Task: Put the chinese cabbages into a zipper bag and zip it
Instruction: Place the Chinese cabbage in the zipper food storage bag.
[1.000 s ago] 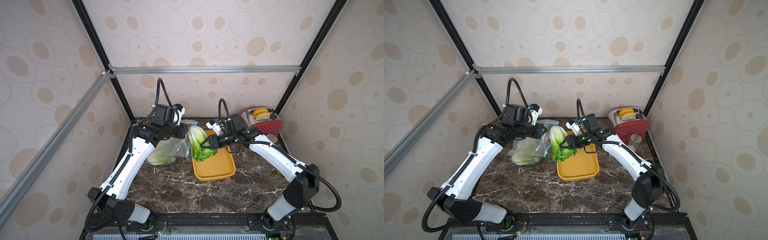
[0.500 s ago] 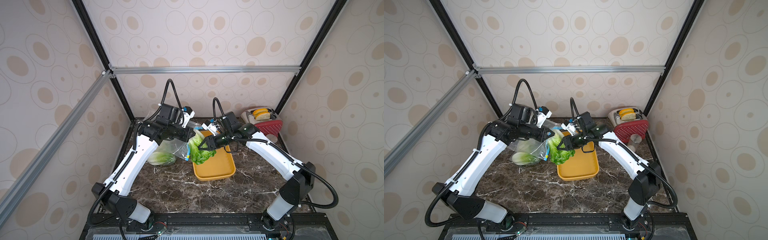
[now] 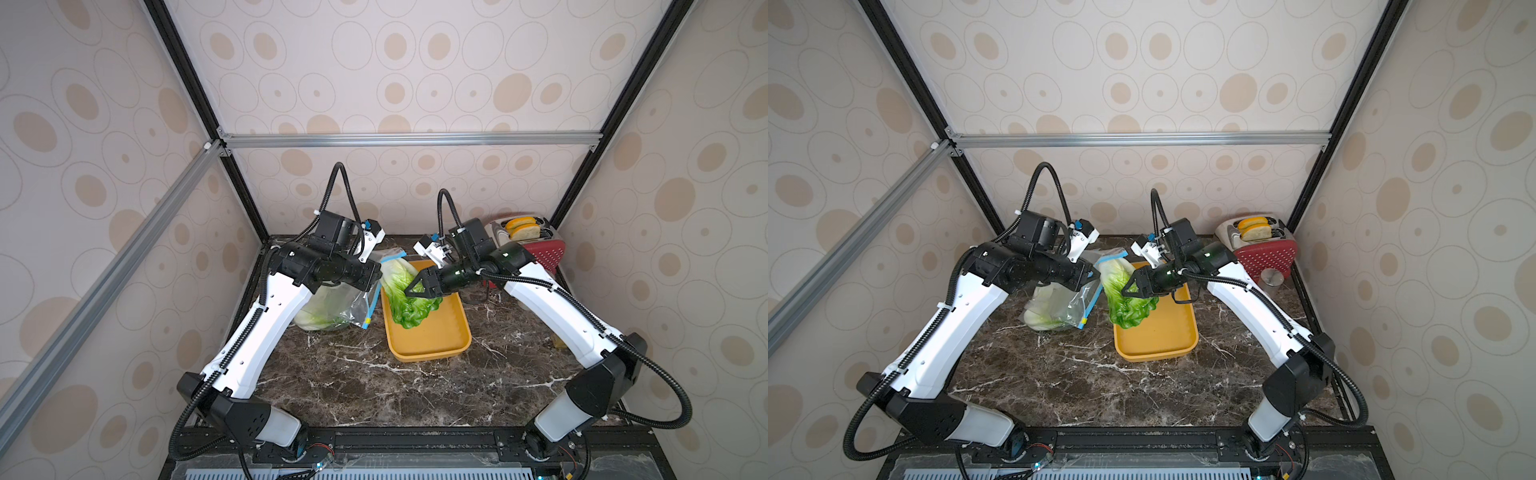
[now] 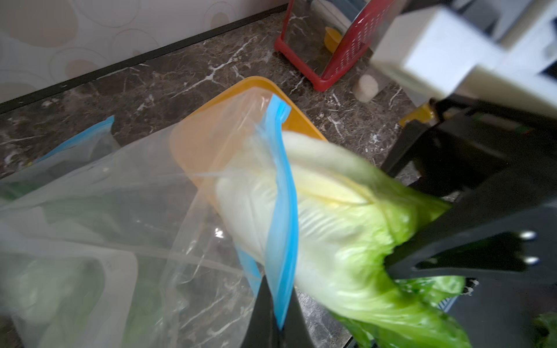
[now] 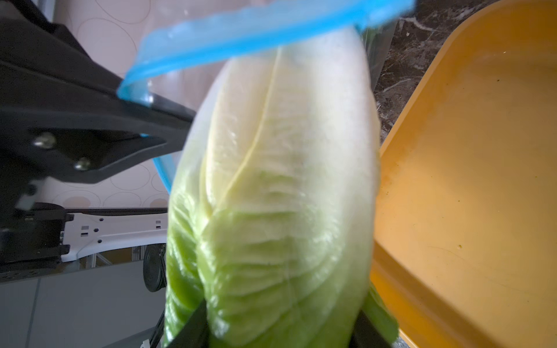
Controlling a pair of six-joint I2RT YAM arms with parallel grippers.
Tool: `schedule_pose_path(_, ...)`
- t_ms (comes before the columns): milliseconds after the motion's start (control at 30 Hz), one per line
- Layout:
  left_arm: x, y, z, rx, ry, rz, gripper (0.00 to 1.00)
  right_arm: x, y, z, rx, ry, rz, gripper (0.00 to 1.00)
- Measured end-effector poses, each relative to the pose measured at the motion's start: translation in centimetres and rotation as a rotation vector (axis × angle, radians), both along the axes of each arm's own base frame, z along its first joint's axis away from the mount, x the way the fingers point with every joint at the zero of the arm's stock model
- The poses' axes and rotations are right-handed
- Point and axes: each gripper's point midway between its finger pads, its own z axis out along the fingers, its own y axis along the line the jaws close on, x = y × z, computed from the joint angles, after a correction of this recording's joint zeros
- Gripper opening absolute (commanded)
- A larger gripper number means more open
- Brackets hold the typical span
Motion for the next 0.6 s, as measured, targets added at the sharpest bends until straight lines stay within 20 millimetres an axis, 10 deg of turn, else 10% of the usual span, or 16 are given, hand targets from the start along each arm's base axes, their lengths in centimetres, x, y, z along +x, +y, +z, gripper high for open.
schedule_pose_path(200,0.1,0.6,-0.3,0.033,-0.003,0.02,0.0,-1.3,0.3,2.9,0.129,0.003,0.005,0.48)
schedule_pose_path(600,1.3,0.2,0.8,-0.036,-0.019,0.092,0.0,-0.5,1.3,0.9,0.14,0.034,-0.007,0.47)
